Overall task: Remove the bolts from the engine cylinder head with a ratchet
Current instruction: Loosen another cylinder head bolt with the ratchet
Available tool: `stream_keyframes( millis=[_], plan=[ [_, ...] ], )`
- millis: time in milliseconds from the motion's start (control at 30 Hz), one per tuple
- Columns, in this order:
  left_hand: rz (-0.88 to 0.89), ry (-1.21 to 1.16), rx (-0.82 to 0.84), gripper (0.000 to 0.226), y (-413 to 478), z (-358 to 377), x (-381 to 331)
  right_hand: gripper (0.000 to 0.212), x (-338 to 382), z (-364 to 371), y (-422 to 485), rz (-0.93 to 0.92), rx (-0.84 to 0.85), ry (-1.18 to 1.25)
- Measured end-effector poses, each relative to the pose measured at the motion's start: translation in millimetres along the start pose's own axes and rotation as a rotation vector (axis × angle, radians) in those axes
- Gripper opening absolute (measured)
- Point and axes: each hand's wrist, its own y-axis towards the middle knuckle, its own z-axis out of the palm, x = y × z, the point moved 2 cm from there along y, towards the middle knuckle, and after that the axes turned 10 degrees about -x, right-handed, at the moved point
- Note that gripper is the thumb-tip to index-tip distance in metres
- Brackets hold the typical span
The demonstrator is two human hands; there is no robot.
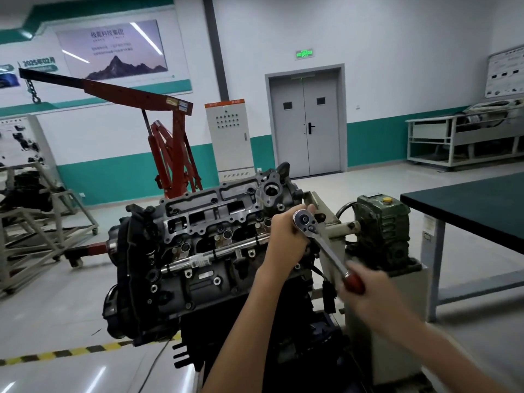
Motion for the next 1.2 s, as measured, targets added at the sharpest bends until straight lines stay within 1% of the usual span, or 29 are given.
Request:
stream_keyframes(
  millis=[33,67,100,167,233,333,400,467,500,567,600,633,667,733,800,833,900,933,967,1033,1133,1200],
  plan=[
    [-0.001,-0.002,-0.022,0.045,0,1,0,0.014,7,18,-16,0.066,-0.067,0.098],
    [-0.007,0.0,-0.033,0.045,0,2,0,0.014,18,38,-29,0.138,-0.099,0.202],
    [-0.016,0.001,-0.033,0.045,0,2,0,0.013,30,58,-38,0.208,-0.1,0.32],
    [-0.008,0.025,-0.017,0.044,1,1,-1,0.014,50,87,-46,0.283,-0.121,0.505],
    [0.011,0.068,0.008,0.045,3,-2,-1,0.015,54,91,-44,0.292,-0.137,0.522],
    [0.032,0.09,0.038,0.049,5,-4,1,0.015,32,58,-32,0.179,-0.039,0.285],
    [0.034,0.056,0.052,0.049,5,-5,1,0.013,10,18,-11,0.041,0.065,0.054],
    [0.026,0.042,0.047,0.048,6,-5,-1,0.009,1,-23,26,-0.092,0.211,-0.174],
    [0.017,0.046,0.047,0.048,6,-5,0,0.01,0,-40,44,-0.163,0.247,-0.299],
    [-0.014,0.039,0.036,0.046,5,-5,3,0.014,2,-59,68,-0.299,0.205,-0.492],
    [-0.028,0.025,0.024,0.045,3,-5,4,0.013,2,-59,70,-0.317,0.167,-0.51],
    [-0.034,0.008,0.016,0.043,2,-5,4,0.012,-1,-55,64,-0.293,0.138,-0.474],
    [-0.031,-0.005,0.009,0.042,0,-4,4,0.013,-4,-45,50,-0.225,0.112,-0.393],
    [-0.007,-0.014,-0.002,0.044,-3,-1,0,0.015,-2,-14,11,-0.045,0.019,-0.164],
    [0.0,-0.015,-0.026,0.045,-5,1,-2,0.019,11,24,-22,0.076,-0.114,0.046],
    [-0.001,-0.01,-0.034,0.044,-4,1,-1,0.02,23,43,-32,0.147,-0.142,0.156],
    [-0.021,-0.004,-0.027,0.044,-4,0,1,0.018,44,80,-43,0.269,-0.091,0.416],
    [-0.036,-0.001,-0.014,0.045,-3,-1,1,0.017,51,90,-45,0.278,-0.064,0.502],
    [-0.049,0.001,0.004,0.046,-2,-3,1,0.018,54,92,-45,0.27,-0.052,0.525],
    [-0.051,0.024,0.038,0.048,1,-5,1,0.021,46,75,-39,0.209,-0.043,0.431],
    [-0.036,0.059,0.066,0.045,3,-7,2,0.015,15,24,-18,0.007,0.002,0.072],
    [-0.033,0.074,0.085,0.04,7,-10,3,0.017,2,-16,13,-0.122,0.094,-0.163]
  ],
)
